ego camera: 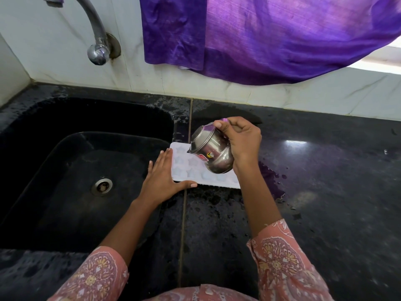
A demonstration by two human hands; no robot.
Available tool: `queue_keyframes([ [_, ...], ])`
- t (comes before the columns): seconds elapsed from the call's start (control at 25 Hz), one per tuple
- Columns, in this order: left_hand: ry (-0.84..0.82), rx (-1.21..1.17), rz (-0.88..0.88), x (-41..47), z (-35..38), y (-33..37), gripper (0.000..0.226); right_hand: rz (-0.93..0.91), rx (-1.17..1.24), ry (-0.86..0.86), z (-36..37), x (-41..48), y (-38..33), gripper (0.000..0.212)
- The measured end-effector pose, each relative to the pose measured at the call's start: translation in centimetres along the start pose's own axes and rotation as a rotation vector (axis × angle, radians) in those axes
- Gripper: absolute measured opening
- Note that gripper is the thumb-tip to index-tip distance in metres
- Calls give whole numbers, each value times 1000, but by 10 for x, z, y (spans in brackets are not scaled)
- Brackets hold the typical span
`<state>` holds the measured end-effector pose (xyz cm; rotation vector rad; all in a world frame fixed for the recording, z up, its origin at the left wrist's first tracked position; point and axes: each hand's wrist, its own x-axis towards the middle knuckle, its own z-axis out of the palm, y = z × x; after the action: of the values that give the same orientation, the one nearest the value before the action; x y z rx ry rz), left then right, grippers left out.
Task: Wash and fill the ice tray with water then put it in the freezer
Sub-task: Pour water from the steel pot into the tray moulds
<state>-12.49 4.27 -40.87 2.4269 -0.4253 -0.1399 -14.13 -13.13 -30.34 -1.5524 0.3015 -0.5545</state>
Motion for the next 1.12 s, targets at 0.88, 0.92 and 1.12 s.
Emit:
queue_keyframes([
  [0.88,0,-13,40,-1,-1,1,120,-139,-174,-58,11,5,-8,12],
  [0.92,1,-13,40,-1,-1,1,120,-143,-174,-56,11,6,-9,13],
  [1.12,-9,-9,32,-1,-2,1,119,-146,-166,-51,10,7,-10,10],
])
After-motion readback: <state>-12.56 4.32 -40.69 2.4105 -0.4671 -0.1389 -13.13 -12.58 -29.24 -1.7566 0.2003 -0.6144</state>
